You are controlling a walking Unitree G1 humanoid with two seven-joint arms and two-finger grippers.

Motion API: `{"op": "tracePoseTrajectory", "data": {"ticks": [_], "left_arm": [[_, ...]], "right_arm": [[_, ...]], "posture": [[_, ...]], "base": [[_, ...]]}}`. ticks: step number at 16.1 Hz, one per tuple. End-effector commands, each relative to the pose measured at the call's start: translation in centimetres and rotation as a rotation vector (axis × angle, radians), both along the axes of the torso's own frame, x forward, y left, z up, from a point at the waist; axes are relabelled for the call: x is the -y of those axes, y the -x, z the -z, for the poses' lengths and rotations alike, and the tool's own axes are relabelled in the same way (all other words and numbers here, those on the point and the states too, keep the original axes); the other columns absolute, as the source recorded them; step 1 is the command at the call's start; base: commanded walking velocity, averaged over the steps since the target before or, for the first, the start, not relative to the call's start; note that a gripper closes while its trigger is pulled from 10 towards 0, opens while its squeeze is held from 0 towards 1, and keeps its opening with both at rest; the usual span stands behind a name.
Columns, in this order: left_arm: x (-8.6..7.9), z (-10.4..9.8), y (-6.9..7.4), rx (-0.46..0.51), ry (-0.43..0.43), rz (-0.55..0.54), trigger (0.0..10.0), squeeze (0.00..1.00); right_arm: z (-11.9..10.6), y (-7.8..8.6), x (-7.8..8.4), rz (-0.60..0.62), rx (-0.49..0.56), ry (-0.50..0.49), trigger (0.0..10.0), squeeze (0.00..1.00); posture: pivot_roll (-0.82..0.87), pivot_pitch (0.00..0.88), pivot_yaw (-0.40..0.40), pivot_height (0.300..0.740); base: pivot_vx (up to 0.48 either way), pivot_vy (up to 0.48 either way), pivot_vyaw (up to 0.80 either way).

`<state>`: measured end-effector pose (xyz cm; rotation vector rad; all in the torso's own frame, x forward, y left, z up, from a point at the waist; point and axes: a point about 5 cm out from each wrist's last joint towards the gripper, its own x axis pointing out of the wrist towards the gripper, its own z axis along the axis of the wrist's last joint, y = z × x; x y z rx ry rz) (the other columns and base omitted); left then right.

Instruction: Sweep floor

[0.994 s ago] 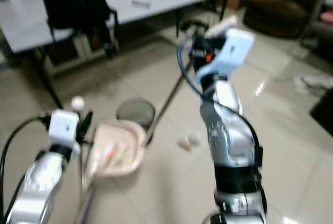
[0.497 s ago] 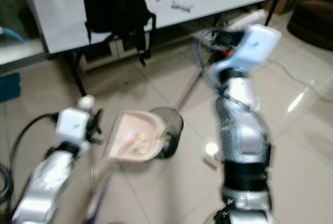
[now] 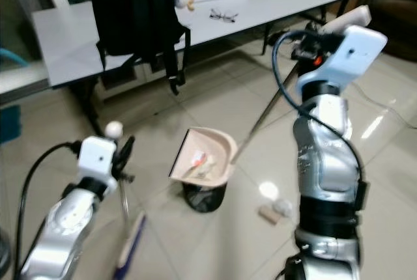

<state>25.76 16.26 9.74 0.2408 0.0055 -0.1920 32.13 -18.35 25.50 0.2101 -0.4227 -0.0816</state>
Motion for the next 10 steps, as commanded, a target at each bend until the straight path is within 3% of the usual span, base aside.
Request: {"op": "tracePoseTrajectory", "data": {"ticks": [1,5,10], "left_arm": [[0.0,-0.8,-0.3,0.036,-0.02,0.007,10.0,0.0],[0.1,-0.7,-0.4,0.026,-0.013,0.001,10.0,0.0],[-0.2,-0.3,-0.2,0.004,0.001,-0.032,10.0,0.0]], "right_arm": [[-1.2,0.3,0.1,-0.018,0.06,-0.019,10.0,0.0],[-1.2,0.2,0.7,0.001,0.061,-0.003,10.0,0.0],[-0.9,0.2,1.1,0.017,0.056,-0.007,10.0,0.0]], "posture": [[-0.11,0.0,0.065,0.74],[-0.11,0.0,0.062,0.74],[-0.11,0.0,0.058,0.74]], "base": [[0.352,0.0,0.0],[0.296,0.0,0.0],[0.0,0.0,0.0]]}}
